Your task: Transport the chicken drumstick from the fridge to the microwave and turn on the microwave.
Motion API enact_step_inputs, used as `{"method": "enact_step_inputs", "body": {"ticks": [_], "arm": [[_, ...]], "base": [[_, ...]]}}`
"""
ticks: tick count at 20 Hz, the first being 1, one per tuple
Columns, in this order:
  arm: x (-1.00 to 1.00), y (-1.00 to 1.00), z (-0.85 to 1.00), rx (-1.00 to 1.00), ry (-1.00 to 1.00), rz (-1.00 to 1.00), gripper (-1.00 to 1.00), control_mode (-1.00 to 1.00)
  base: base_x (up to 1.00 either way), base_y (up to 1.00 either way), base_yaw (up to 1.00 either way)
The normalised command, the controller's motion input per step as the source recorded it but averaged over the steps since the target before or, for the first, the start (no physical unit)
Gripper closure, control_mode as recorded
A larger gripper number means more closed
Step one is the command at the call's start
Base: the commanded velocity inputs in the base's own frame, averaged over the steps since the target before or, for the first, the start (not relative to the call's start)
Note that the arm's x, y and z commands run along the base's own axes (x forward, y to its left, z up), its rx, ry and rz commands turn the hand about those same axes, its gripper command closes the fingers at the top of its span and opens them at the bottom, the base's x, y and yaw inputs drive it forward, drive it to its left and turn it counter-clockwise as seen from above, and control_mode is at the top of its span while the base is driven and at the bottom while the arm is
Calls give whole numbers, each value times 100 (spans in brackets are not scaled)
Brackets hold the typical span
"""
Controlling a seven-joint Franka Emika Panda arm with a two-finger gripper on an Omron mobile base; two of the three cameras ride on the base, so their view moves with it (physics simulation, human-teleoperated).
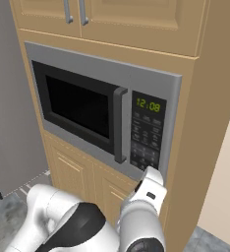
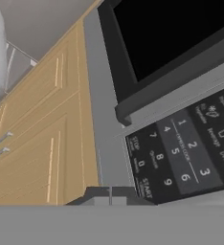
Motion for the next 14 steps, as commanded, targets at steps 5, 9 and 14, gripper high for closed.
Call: {"method": "enact_step_inputs", "body": {"ticks": [5,9,14], "arm": [[23,3,-17,-3,-7,0,100,-100],[28,6,-13,-3,-6,0,100,-100],[25,1,-7,-1,-7,0,100,-100]], "base": [[0,0,0],[0,0,0],[0,0,0]]}}
